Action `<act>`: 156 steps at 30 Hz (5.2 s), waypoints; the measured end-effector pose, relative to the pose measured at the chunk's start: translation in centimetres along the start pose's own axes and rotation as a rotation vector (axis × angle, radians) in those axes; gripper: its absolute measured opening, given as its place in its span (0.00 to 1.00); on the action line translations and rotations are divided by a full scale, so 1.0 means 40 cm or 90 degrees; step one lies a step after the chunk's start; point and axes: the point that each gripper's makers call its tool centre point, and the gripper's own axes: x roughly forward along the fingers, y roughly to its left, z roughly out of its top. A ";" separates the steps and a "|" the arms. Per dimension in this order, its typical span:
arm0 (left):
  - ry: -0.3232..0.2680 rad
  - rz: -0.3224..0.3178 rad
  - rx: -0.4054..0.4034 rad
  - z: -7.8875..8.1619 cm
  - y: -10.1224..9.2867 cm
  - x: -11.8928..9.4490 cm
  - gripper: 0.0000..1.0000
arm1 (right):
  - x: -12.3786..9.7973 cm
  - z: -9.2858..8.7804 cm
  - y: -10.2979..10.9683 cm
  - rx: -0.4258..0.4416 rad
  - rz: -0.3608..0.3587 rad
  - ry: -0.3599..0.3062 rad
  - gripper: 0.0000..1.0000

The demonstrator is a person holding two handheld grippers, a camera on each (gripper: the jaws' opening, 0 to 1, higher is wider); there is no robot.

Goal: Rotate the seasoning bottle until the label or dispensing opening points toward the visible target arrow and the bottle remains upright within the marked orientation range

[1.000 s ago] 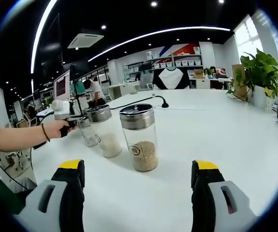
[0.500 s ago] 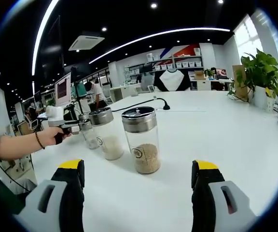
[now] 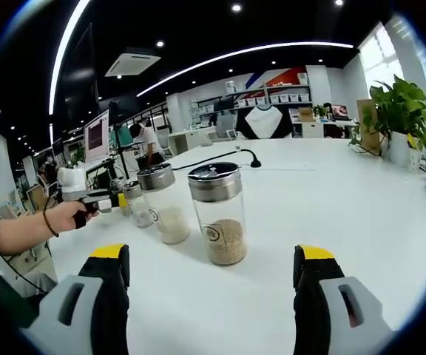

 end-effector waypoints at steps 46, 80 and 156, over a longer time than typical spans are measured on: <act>-0.003 0.073 -0.027 -0.002 -0.011 -0.030 0.37 | 0.003 -0.007 -0.003 0.005 -0.004 0.010 0.93; 0.009 0.225 -0.047 -0.009 0.016 -0.043 0.38 | 0.007 -0.017 -0.005 0.009 -0.004 0.018 0.92; -0.011 -0.207 0.038 0.001 -0.038 -0.062 0.35 | 0.009 -0.006 -0.003 0.001 -0.005 0.018 0.92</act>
